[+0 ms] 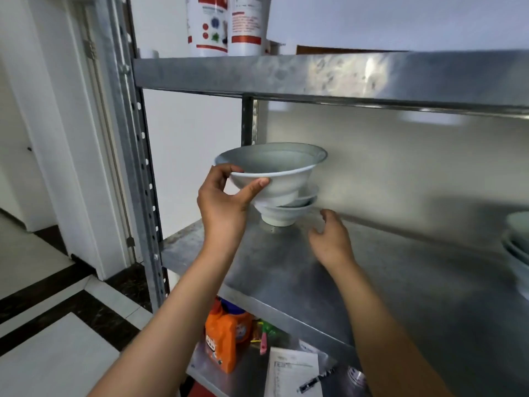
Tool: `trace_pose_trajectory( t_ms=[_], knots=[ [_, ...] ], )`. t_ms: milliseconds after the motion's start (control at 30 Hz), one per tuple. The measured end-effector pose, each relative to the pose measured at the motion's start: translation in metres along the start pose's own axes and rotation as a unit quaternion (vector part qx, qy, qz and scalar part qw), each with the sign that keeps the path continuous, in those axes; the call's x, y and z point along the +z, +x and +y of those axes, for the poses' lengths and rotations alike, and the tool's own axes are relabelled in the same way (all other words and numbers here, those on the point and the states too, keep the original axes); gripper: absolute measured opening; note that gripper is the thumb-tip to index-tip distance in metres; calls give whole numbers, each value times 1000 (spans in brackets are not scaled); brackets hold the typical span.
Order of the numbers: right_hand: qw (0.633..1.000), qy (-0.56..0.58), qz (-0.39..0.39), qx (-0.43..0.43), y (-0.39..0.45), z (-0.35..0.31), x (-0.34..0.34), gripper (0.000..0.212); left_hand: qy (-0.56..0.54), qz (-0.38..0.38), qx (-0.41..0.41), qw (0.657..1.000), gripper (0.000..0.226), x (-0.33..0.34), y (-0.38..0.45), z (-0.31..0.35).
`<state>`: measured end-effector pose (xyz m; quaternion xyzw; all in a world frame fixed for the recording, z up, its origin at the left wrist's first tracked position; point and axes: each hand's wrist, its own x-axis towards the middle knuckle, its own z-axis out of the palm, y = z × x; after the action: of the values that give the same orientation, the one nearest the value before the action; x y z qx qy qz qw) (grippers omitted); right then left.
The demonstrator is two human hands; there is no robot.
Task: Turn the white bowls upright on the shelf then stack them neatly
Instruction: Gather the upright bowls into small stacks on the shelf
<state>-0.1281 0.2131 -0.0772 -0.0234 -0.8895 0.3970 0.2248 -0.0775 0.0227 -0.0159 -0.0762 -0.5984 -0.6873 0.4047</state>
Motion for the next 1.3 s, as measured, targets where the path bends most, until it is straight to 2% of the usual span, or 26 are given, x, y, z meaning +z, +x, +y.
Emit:
trace_pose_trajectory(
  t_ms=[200,467,700,933,1100,1200,1300],
  knots=[
    [1000,10,-5,9,3,1,-2,52,48,-16,10,999,41,42,25,-26],
    [998,-17,-54,19,-3,3,6,57,116,-28,-27,992,38,68,47,-65],
    [999,-8,-30,-11,7,-4,12,48,206,-43,-56,976,37,70,48,-90],
    [1000,-18,-22,-6,12,-2,13,45,263,-103,-8,959,36,58,52,-110],
    [999,-31,-26,-1,13,0,15,44,264,-141,29,954,37,50,51,-124],
    [999,-37,-26,-4,13,3,17,45,247,-150,40,956,46,47,43,-132],
    [999,-39,-25,-4,13,6,20,42,247,-163,48,954,67,42,33,-140]
  ],
)
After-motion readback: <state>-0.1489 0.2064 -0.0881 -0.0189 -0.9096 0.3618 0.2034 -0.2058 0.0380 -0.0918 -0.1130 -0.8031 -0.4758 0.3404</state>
